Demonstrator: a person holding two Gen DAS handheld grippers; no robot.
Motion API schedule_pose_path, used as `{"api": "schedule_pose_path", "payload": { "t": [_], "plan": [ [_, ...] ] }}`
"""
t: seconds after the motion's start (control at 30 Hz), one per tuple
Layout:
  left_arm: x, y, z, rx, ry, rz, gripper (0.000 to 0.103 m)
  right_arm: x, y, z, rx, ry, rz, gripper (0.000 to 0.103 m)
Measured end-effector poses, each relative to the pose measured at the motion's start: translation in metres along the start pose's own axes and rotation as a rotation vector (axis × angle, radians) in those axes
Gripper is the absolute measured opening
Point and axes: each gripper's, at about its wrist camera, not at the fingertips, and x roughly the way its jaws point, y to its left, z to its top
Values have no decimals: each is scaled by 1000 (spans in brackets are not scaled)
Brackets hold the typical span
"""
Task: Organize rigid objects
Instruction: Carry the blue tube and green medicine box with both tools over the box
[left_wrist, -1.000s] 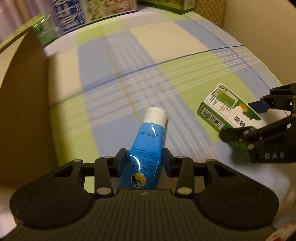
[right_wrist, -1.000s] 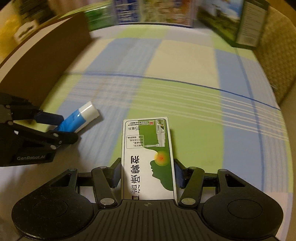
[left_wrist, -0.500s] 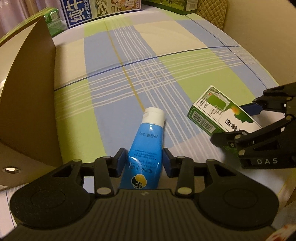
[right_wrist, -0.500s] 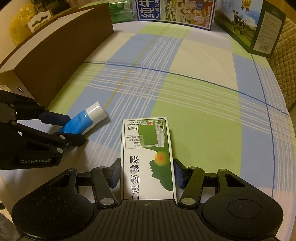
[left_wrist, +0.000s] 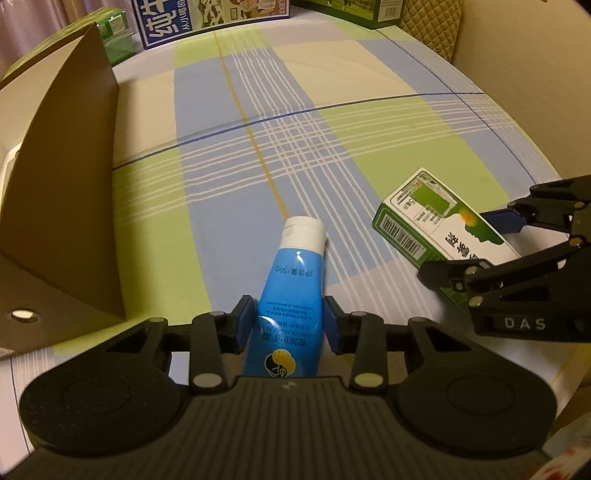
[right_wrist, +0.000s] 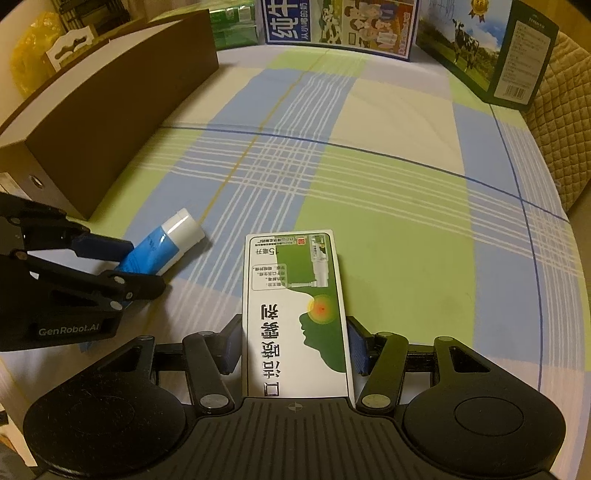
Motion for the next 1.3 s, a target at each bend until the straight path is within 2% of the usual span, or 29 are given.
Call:
{"api": "schedule_pose_path", "payload": {
  "t": [0.47, 0.9, 1.1, 1.3],
  "plan": [
    [-30, 8, 4, -40, -54, 3, 35, -23, 11, 14, -18, -54, 40, 52],
    [-74, 22, 22, -88, -143, -7, 35, -45, 22, 39, -53, -111, 71, 52],
    [-102, 34, 32, -118, -197, -10, 35, -61, 35, 62, -71, -160, 124, 52],
    [-130, 59, 39, -159, -241, 28, 35, -71, 59, 88, -100, -205, 188, 52]
  ]
}}
